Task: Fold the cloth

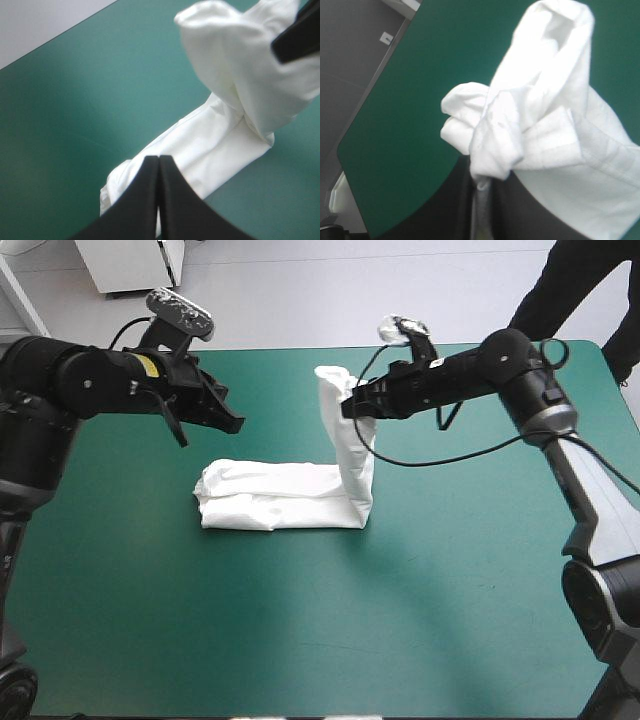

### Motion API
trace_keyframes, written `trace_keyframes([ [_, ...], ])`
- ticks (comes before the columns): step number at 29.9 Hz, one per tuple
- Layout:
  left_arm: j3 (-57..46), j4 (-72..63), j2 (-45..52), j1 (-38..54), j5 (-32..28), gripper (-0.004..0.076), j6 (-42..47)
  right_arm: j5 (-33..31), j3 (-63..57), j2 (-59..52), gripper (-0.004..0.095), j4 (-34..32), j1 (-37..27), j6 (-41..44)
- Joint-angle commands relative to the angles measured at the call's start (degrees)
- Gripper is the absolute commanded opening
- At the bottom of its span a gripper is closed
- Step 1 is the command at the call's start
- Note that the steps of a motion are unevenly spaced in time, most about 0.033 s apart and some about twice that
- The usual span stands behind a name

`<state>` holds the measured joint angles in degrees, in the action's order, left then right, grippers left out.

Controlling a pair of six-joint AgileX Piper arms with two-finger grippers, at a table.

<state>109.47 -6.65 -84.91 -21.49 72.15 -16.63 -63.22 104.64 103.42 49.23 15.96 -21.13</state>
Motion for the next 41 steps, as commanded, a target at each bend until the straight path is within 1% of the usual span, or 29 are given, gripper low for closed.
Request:
trace_keyframes([
  [1,-1.06,0.14,5.79,0.07,1.64,-0.0022,1.15,4.29,2.56,0.14,-0.0013,3.55,4.62,-0.27],
  [6,-4.01,0.14,9.10,0.07,1.64,-0.0022,1.27,7.22,5.05,5.88,-0.0013,3.68,9.72,-0.27],
  [14,-5.60,0.10,10.49,0.07,1.64,-0.0022,1.27,7.50,13.23,16.89,-0.0013,5.00,15.50,-0.02],
  [20,-5.60,0.10,10.49,0.07,1.64,-0.0022,1.27,6.77,18.92,23.83,-0.0013,4.87,17.49,-0.02],
  [24,-5.60,0.10,10.49,0.07,1.64,-0.0022,1.27,4.70,19.52,26.24,-0.0010,5.01,17.72,-0.66],
  [26,-5.60,0.10,10.49,0.07,1.64,-0.0022,1.27,2.71,19.52,26.34,0.0022,4.72,17.72,-2.26],
  [27,-5.60,0.10,10.49,0.07,1.64,-0.0022,1.27,1.85,19.52,26.34,0.0055,4.99,17.72,-2.80],
  [30,-5.60,0.10,10.49,0.07,1.64,-0.0022,1.27,-0.23,20.62,25.71,0.0172,4.71,17.61,-3.22],
  [33,-5.60,0.10,10.49,0.07,1.64,-0.0022,1.27,-4.54,24.93,25.71,0.0304,3.38,17.61,-2.24],
  [35,-5.60,0.10,10.70,0.07,1.64,-0.0022,1.27,-6.63,28.92,25.71,0.0359,1.14,17.61,-0.54],
  [36,-5.60,0.10,10.81,0.07,1.64,-0.0022,1.27,-7.95,31.61,25.71,0.0376,-1.43,17.61,0.51],
  [40,-5.60,0.10,11.89,0.07,1.64,-0.0022,1.27,-8.32,40.94,24.88,0.0380,-17.01,17.23,7.73],
  [41,-5.60,0.10,12.13,0.07,1.64,-0.0022,1.27,-8.32,42.17,24.44,0.0380,-20.00,16.78,9.29],
])
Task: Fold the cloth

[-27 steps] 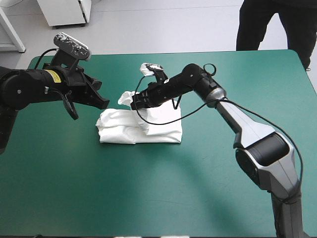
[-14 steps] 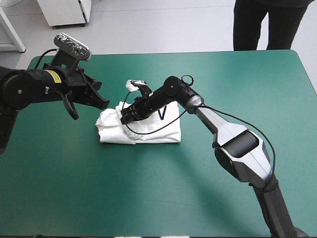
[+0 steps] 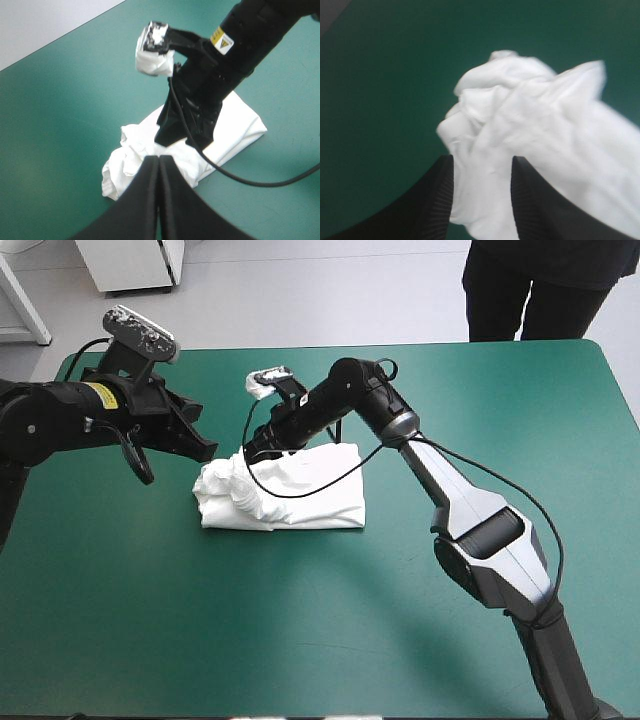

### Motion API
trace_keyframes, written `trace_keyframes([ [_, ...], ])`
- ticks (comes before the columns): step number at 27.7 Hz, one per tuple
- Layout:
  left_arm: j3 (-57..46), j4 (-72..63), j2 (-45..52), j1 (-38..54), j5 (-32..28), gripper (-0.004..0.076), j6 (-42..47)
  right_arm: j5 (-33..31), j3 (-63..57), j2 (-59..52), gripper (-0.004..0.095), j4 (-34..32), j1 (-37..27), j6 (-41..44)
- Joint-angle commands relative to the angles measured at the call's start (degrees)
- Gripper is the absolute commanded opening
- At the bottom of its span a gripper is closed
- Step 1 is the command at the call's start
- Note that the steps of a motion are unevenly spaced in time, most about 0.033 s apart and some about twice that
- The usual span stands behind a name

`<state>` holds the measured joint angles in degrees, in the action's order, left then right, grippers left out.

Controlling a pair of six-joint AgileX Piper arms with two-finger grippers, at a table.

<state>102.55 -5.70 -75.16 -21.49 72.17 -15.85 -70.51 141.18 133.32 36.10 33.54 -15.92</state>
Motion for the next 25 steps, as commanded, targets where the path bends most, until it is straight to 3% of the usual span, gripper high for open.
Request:
trace_keyframes([
  [1,1.32,-0.85,2.92,0.07,1.63,-0.0022,0.49,-1.02,5.94,-6.24,0.0380,-8.71,-1.23,5.28],
  [7,1.32,-1.35,4.55,0.07,1.63,-0.0022,0.49,-1.15,-1.39,-14.14,0.0381,-15.32,-6.35,7.95],
  [15,1.32,-5.43,5.05,0.07,1.63,-0.0022,1.56,-1.15,-31.25,-33.83,0.0507,-19.62,-14.26,8.05],
  [19,1.32,-5.85,5.05,0.07,1.53,-0.0004,0.12,-1.05,-40.32,-38.42,0.0516,-19.04,-16.92,7.51],
  [21,1.32,-6.15,4.83,0.07,1.53,0.0057,-0.10,-1.05,-41.76,-38.47,0.0516,-18.78,-17.21,6.83],
  [25,1.32,-8.68,4.83,-0.03,1.53,0.0323,-1.41,0.30,-42.14,-34.18,0.0516,-15.17,-17.21,4.30],
])
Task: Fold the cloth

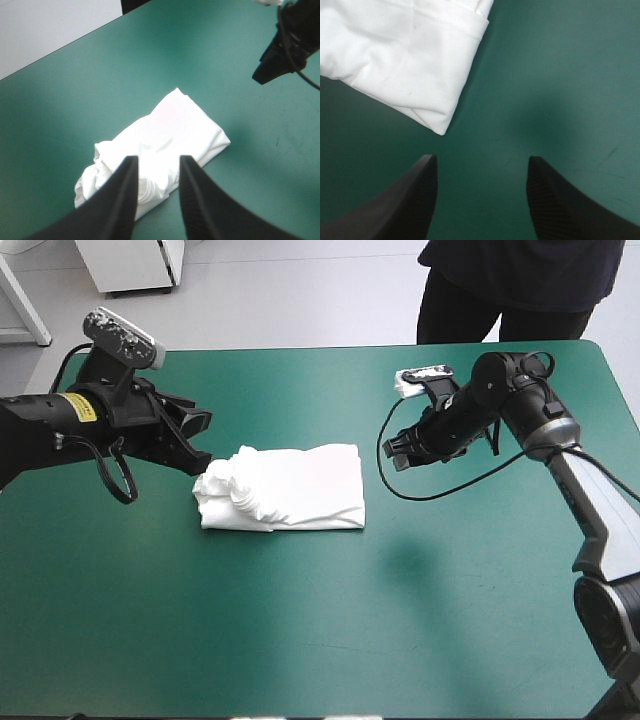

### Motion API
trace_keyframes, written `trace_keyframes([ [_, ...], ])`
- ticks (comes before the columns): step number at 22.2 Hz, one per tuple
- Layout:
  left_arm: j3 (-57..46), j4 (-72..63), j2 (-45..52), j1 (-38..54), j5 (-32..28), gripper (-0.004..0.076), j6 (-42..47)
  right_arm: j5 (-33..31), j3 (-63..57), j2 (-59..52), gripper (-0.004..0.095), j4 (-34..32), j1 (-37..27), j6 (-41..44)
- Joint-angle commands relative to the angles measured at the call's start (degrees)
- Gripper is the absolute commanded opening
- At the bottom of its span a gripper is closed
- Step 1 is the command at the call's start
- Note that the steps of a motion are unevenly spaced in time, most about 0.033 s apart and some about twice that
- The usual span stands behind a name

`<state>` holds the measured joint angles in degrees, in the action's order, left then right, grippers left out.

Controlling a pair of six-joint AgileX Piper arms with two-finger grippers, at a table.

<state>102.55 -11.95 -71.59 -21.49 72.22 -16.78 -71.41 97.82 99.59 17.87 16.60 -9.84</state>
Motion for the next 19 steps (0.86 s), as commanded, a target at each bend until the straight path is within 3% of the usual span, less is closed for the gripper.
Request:
trace_keyframes([
  [1,1.32,-2.43,1.22,-0.03,1.48,0.0384,-0.48,1.45,1.22,1.90,0.0516,4.30,-0.28,-2.57],
  [14,1.32,-5.28,-1.85,-0.03,1.39,0.0410,0.01,5.88,3.26,17.48,0.0516,19.36,-0.17,-12.12],
  [19,1.32,-5.15,-1.93,-0.03,1.40,0.0410,0.01,5.29,8.20,20.77,0.0516,20.92,0.39,-12.34],
])
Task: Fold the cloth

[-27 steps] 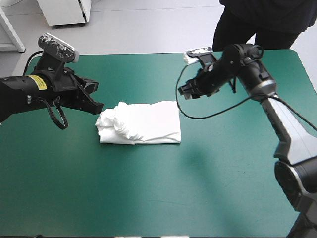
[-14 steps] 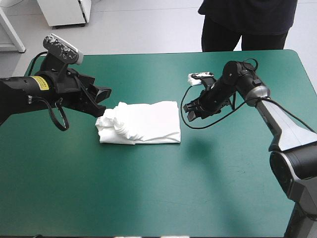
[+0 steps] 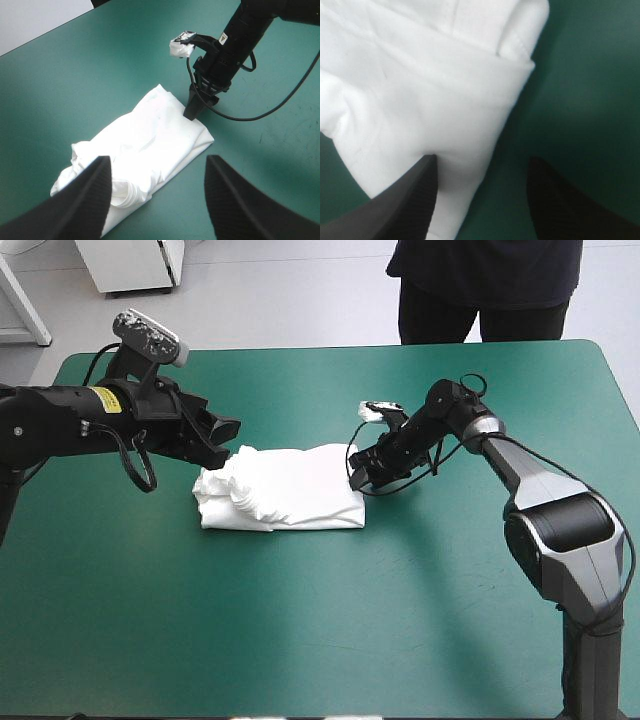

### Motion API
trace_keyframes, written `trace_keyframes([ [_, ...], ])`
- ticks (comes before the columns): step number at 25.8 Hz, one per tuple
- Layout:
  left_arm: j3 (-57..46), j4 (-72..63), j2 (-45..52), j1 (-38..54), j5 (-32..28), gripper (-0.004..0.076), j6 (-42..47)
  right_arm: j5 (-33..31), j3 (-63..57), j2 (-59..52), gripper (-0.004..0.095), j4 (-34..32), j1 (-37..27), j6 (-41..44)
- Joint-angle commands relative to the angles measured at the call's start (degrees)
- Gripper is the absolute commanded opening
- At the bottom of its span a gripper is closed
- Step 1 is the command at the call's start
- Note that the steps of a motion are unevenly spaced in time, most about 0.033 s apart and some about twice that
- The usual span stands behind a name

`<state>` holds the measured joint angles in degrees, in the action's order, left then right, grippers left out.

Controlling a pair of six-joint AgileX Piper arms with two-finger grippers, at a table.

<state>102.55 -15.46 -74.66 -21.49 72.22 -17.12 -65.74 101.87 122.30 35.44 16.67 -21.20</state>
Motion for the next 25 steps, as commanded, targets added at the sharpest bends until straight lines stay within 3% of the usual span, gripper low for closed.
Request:
trace_keyframes([
  [1,1.32,-1.42,1.14,-0.03,1.40,0.0410,0.34,-0.36,5.04,-1.23,0.0516,3.48,0.64,-0.87],
  [11,1.32,-1.25,1.14,-0.03,1.40,0.0405,0.34,-1.39,6.71,3.45,0.0490,4.14,2.47,0.25],
  [13,1.32,-1.25,1.14,-0.03,1.40,0.0405,0.34,-0.91,6.71,3.48,0.0380,3.35,2.97,0.25],
  [17,1.32,-1.38,1.24,-0.03,1.40,0.0405,0.34,-0.11,6.80,3.48,0.0012,1.14,3.21,-0.57],
  [20,1.32,-2.09,1.24,-0.03,1.40,0.0386,0.25,-0.53,8.18,3.38,-0.0003,-6.66,3.21,0.63],
  [23,1.32,-2.08,1.24,-0.03,1.40,0.0377,0.25,-2.68,10.29,1.58,-0.0003,-20.80,2.53,5.56],
  [25,1.32,-2.31,1.24,-0.03,1.40,0.0377,0.25,-4.78,10.17,-0.12,-0.0003,-25.71,0.68,6.36],
])
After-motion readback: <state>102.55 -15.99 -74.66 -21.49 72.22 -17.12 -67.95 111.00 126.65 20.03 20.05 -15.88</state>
